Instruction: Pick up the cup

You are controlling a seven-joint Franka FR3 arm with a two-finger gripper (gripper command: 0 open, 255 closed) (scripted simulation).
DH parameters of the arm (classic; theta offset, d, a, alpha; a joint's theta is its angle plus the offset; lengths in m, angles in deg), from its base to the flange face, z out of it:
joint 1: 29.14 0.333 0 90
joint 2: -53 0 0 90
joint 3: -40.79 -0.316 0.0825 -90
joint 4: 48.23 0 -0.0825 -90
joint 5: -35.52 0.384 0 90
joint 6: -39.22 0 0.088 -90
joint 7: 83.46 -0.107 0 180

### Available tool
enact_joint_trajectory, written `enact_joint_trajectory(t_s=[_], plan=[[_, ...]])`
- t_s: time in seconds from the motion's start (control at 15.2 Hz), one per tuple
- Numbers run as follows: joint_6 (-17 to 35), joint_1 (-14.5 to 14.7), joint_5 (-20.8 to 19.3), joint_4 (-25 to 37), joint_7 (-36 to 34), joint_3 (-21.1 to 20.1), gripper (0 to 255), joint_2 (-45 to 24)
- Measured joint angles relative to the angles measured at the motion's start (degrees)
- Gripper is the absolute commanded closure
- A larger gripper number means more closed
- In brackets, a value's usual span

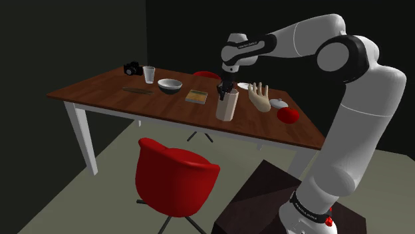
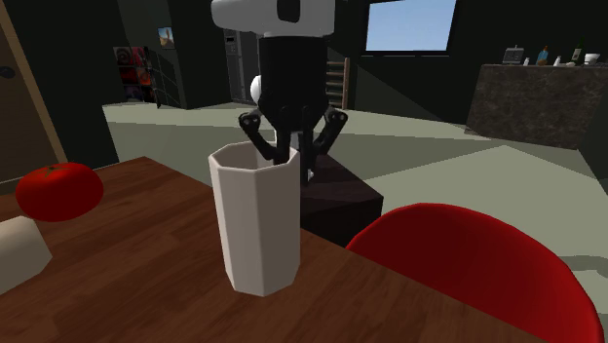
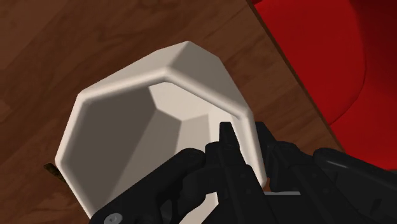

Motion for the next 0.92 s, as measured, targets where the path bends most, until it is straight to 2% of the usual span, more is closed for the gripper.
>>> enact_joint_trajectory(t_s=[0.92], plan=[[-9.9, 0.0, -0.4, 8.8, -0.2, 0.1, 255, 1.2]])
